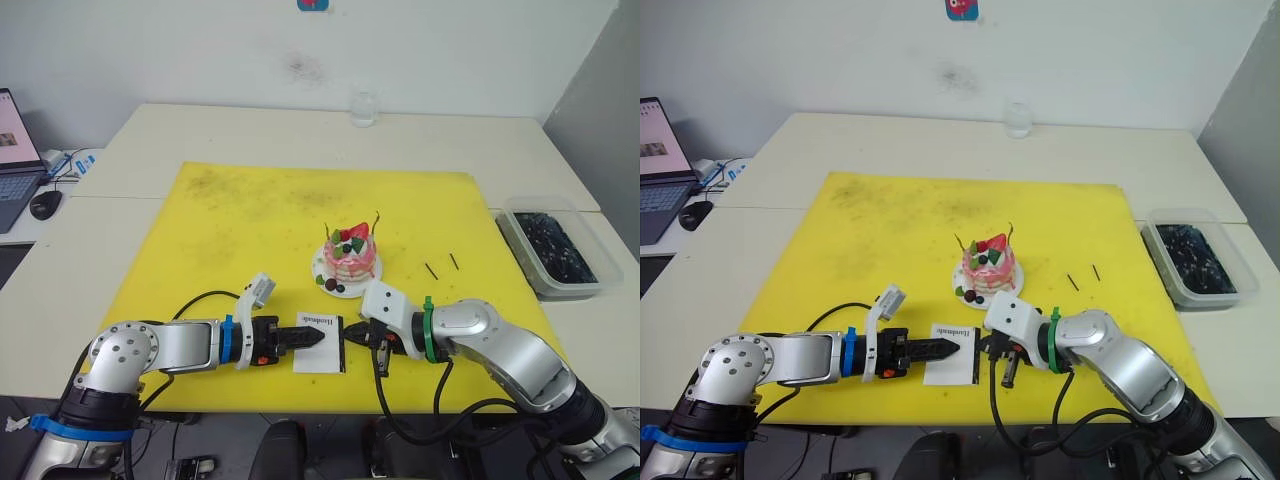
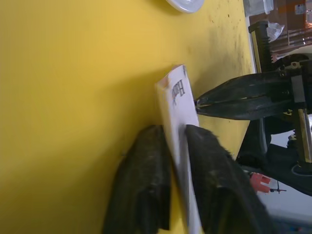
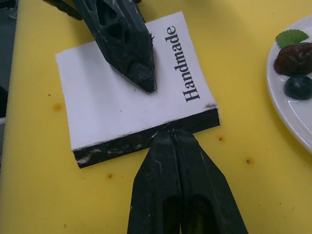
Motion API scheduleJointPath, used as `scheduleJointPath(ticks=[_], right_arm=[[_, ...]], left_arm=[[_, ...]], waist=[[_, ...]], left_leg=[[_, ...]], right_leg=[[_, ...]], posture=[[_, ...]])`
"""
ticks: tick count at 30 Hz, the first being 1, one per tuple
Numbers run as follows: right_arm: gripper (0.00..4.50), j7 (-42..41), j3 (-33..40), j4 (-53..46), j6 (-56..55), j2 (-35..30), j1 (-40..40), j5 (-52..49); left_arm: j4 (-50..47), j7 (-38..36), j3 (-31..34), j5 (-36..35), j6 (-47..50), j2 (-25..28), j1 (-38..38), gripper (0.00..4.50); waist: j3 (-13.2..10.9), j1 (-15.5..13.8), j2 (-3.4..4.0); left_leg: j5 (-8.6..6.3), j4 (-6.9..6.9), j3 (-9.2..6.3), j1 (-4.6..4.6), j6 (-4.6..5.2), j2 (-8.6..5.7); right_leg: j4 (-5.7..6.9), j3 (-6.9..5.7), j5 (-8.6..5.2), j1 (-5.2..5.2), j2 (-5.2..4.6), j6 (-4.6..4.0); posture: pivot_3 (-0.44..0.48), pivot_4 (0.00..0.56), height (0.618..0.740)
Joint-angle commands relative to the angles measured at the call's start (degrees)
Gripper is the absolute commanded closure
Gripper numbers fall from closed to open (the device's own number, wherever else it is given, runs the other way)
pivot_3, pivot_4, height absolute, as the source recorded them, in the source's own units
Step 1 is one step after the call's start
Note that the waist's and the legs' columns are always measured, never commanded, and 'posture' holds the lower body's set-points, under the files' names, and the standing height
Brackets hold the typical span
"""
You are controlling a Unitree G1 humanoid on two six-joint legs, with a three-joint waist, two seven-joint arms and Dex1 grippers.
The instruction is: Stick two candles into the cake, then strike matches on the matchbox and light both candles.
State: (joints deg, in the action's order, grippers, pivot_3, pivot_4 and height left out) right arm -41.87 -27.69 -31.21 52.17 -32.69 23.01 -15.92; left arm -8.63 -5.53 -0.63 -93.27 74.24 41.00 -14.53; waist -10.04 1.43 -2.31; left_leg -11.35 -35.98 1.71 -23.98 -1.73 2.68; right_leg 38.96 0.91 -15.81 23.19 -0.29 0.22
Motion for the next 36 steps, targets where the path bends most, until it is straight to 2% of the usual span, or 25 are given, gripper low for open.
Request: scheduleJointPath(ticks=[1,5,8,13,20,23,27,36], right_arm=[[4.50,0.1,6.2,-4.0,1.7,-1.8,-0.4,-2.3],[4.50,-1.3,14.4,-6.9,5.3,-5.9,-0.7,-6.4],[4.50,-2.5,18.3,-8.3,6.2,-10.1,-2.5,-7.9],[4.50,-1.5,16.0,-9.5,5.0,-11.7,-5.9,-7.4],[4.50,0.1,10.2,-8.7,2.4,-10.3,-7.4,-5.1],[4.50,0.0,8.1,-6.9,1.8,-10.2,-6.4,-4.0],[4.50,-0.8,6.4,-5.6,1.7,-10.5,-5.3,-3.1],[4.50,-0.9,3.7,-5.8,2.4,-8.7,-3.3,-3.1]], left_arm=[[-2.7,-2.2,-0.2,-7.0,2.4,2.2,-2.2,4.47],[-2.5,-2.1,-1.6,-13.1,1.5,3.3,-4.5,4.47],[-0.6,-0.2,-4.4,-11.7,0.0,0.4,-4.8,4.47],[3.3,1.2,-7.1,-5.3,-0.8,-4.1,-3.8,4.47],[4.3,0.6,-6.8,0.3,-0.1,-6.2,-2.9,4.47],[4.4,-0.2,-6.1,1.7,0.1,-6.7,-2.6,3.70],[4.7,-0.6,-4.8,2.2,0.7,-7.1,-2.9,2.44],[6.0,-0.7,-3.6,4.1,1.6,-7.8,-3.1,2.44]], waist=[[0.0,-0.1,0.00],[0.0,-0.1,0.00],[0.0,-0.2,0.00],[0.0,-0.1,-0.01],[0.0,0.0,-0.01],[0.0,0.0,-0.01],[0.0,0.0,-0.01],[0.0,0.1,-0.01]], left_leg=[[0.00,-0.01,-0.02,-0.02,0.00,0.00],[0.00,-0.01,-0.01,-0.03,0.00,0.00],[0.00,0.00,-0.01,-0.03,0.00,0.00],[0.00,0.02,-0.01,-0.03,0.00,0.00],[0.00,-0.01,-0.06,0.02,0.00,-0.01],[0.00,-0.04,0.01,0.01,0.00,-0.05],[0.00,-0.04,-0.03,0.01,0.00,-0.03],[0.00,-0.02,-0.06,0.04,0.00,0.00]], right_leg=[[0.00,-0.02,0.00,0.01,0.00,0.00],[0.01,0.00,0.00,0.01,-0.01,0.00],[0.00,-0.01,0.00,0.01,-0.02,0.00],[-0.01,0.02,-0.01,0.03,0.04,0.00],[0.03,-0.01,0.01,-0.01,0.08,0.02],[0.01,0.05,0.04,-0.01,0.02,0.07],[0.01,0.01,0.04,-0.01,0.02,0.06],[0.03,-0.01,0.04,-0.01,0.04,0.06]], posture=[[0.000,0.150,0.740],[0.000,0.150,0.740],[0.000,0.150,0.740],[0.000,0.150,0.740],[0.000,0.150,0.740],[0.000,0.150,0.740],[0.000,0.150,0.740],[0.000,0.150,0.740]])
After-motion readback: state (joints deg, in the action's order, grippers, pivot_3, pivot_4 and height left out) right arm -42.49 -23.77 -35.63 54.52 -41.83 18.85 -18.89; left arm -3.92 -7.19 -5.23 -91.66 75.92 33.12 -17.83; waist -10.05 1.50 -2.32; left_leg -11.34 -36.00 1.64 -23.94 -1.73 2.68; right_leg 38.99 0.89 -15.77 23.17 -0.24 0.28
